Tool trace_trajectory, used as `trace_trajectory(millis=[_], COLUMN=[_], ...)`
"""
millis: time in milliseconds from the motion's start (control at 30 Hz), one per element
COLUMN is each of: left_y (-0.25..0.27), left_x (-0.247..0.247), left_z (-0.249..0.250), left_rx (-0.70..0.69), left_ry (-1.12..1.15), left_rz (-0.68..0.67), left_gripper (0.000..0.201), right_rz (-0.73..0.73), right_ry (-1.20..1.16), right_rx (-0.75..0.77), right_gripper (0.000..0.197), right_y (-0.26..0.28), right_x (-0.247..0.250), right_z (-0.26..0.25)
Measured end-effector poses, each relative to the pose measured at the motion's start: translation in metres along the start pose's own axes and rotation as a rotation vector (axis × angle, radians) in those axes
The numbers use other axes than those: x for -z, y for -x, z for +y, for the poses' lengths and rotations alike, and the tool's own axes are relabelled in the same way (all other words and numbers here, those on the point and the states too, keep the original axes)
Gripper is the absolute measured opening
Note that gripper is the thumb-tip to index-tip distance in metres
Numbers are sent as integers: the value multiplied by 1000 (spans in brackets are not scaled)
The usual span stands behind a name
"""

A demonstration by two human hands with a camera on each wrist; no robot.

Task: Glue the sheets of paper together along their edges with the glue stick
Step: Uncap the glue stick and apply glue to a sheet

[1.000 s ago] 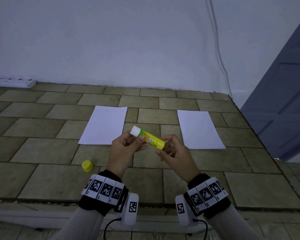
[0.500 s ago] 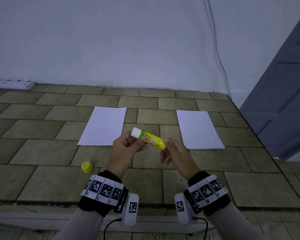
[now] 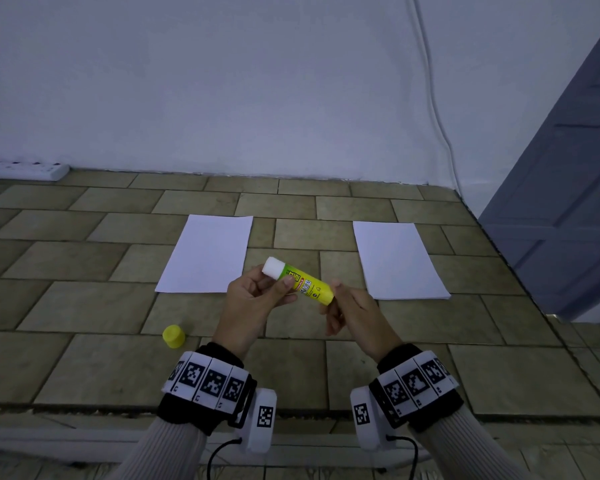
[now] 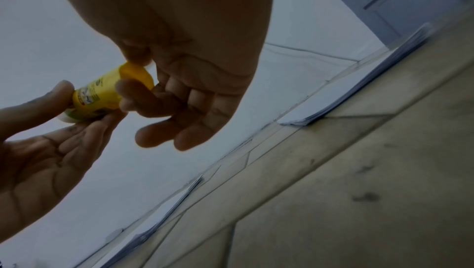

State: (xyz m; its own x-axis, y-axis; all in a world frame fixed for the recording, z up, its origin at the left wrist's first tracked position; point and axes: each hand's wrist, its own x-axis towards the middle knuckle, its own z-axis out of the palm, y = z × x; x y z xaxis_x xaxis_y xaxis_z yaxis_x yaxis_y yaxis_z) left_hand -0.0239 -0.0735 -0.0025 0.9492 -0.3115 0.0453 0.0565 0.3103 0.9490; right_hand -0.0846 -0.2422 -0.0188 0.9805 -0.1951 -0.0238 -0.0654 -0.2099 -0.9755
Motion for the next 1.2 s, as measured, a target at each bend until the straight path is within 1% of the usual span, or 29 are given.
trace_trajectory(millis=[67, 167, 233, 400, 500, 600, 667, 767, 800, 933, 1067, 1200], left_y=[0, -2, -3, -4, -3, -1, -2, -2, -3, -3, -3, -3], left_x=[0, 2, 2, 1, 0, -1, 0, 2, 2, 3, 2, 0], left_z=[0, 0, 1, 2, 1, 0, -1, -1, -1, -1, -1, -3], left_rx=[-4, -8, -8, 4, 14, 21, 26, 27, 25, 22, 39, 42], left_ry=[-3, -6, -16, -16, -12, -19, -18, -8, -11, -18, -30, -51], left_rz=[18, 53, 63, 57, 41, 35, 40, 43, 43, 38, 41, 43], left_gripper=[29, 14, 10, 10, 13, 14, 13, 13, 13, 15, 14, 9], right_rz=[-20, -50, -58, -61, -45, -27, -28, -40, -38, -53, -65, -59], right_ry=[12, -9, -12, 7, 4, -29, 7, 0, -5, 21, 48, 92], right_rx=[28, 103, 122, 146, 91, 2, 29, 101, 117, 152, 119, 106], right_gripper=[47, 20, 22, 20, 40, 47, 43, 23, 20, 15, 23, 21], right_y=[1, 3, 5, 4, 3, 3, 3, 5, 5, 5, 4, 4], right_x=[0, 1, 1, 3, 1, 0, 0, 0, 1, 0, -1, 0], right_z=[0, 0, 0, -2, -3, -3, -3, -4, -5, -7, -8, -6])
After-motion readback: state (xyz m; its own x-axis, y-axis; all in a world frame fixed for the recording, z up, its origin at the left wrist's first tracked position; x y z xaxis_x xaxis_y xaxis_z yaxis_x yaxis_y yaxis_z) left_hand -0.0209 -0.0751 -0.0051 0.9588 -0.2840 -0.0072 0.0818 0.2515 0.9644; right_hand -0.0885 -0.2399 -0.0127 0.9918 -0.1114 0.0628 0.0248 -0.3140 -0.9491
